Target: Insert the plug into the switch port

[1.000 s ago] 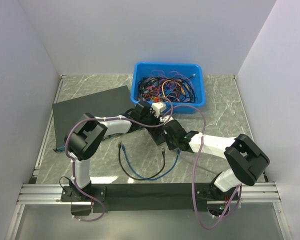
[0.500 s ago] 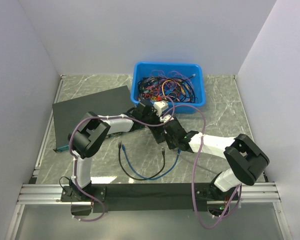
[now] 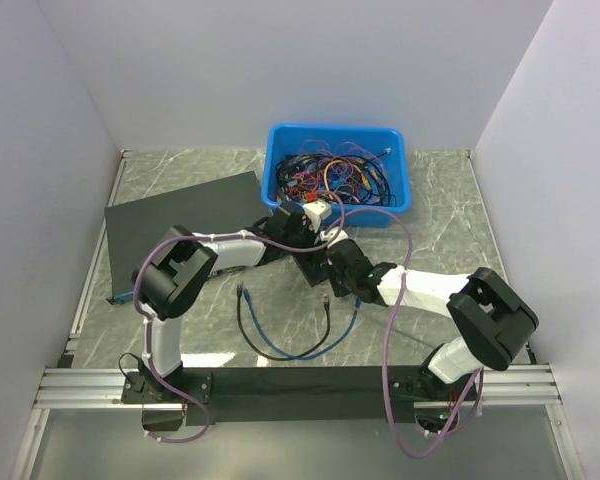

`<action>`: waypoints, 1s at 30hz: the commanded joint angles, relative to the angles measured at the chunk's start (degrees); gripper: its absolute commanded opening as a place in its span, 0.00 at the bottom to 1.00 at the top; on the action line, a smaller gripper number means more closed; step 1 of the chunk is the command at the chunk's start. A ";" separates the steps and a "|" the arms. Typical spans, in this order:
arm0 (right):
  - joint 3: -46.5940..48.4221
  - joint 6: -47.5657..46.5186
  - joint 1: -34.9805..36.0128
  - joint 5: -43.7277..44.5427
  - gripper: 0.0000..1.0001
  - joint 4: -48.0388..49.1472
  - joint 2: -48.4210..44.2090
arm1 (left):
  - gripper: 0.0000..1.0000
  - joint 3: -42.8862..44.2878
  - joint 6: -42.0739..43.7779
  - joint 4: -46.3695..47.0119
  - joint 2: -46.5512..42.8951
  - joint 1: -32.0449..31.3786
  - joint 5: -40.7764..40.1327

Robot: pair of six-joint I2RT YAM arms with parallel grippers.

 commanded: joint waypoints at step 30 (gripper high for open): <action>0.99 5.04 7.75 4.47 0.02 29.68 -3.09 | 0.72 8.97 -5.62 -25.59 6.58 -7.46 3.74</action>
